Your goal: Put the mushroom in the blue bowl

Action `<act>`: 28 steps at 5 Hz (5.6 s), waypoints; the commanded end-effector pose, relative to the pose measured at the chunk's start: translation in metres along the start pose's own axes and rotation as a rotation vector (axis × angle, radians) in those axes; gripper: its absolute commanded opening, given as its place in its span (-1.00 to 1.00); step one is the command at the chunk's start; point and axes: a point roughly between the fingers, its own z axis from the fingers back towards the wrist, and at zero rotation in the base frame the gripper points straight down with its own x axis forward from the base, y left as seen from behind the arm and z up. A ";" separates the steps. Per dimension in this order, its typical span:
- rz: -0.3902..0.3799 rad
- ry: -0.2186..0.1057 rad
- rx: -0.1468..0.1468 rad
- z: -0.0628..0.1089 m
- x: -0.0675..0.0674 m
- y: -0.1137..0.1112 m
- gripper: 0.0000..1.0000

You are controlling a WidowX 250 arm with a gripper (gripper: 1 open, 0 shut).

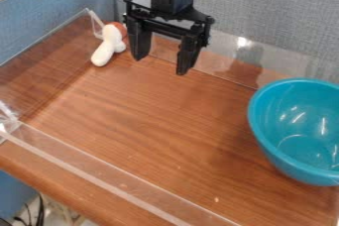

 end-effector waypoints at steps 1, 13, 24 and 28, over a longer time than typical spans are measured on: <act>0.036 0.001 -0.007 -0.004 0.010 0.021 1.00; 0.201 -0.002 -0.008 -0.056 0.090 0.152 1.00; 0.199 -0.026 -0.027 -0.083 0.109 0.162 1.00; 0.211 -0.014 -0.044 -0.101 0.112 0.167 1.00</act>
